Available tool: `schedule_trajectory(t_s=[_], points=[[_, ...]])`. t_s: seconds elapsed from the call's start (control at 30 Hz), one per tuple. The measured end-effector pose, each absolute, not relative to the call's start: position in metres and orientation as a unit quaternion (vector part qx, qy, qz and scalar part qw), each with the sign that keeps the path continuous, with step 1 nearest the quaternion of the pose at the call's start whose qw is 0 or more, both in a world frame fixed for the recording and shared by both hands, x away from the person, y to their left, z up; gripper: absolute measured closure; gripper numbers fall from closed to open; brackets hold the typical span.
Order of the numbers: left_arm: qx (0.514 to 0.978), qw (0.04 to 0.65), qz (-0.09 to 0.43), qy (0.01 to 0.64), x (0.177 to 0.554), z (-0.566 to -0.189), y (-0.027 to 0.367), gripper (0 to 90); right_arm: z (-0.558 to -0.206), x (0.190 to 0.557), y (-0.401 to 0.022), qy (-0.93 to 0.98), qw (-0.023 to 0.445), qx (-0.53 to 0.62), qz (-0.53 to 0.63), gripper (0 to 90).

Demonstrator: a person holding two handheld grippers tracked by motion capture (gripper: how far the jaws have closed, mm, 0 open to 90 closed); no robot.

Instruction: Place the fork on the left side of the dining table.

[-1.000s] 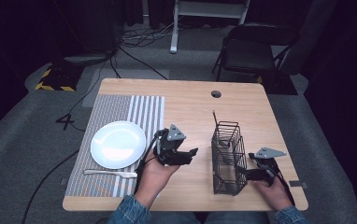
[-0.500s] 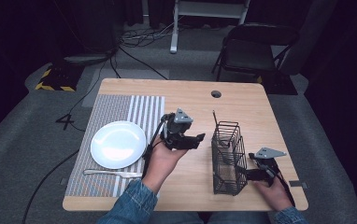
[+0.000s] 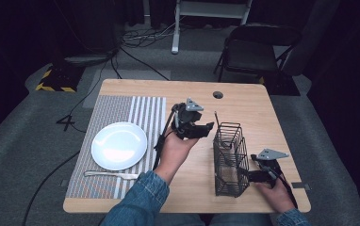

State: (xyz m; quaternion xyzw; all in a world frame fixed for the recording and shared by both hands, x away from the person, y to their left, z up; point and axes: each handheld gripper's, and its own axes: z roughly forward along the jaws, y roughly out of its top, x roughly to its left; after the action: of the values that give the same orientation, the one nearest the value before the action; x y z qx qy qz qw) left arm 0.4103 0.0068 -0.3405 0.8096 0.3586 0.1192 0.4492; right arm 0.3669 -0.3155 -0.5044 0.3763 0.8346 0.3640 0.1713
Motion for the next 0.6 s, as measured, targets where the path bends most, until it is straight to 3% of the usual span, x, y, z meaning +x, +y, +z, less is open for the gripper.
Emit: schedule_trajectory(t_s=[0.43, 0.6], points=[[0.812, 0.438, 0.108, 0.37, 0.439, -0.342, -0.018, 48.9, -0.504, 0.367, -0.316, 0.835, 0.171, 0.376, 0.364, 17.6], [0.818, 0.432, 0.099, 0.368, 0.445, -0.344, -0.024, 57.8, -0.504, 0.367, -0.315, 0.834, 0.171, 0.376, 0.365, 17.7]])
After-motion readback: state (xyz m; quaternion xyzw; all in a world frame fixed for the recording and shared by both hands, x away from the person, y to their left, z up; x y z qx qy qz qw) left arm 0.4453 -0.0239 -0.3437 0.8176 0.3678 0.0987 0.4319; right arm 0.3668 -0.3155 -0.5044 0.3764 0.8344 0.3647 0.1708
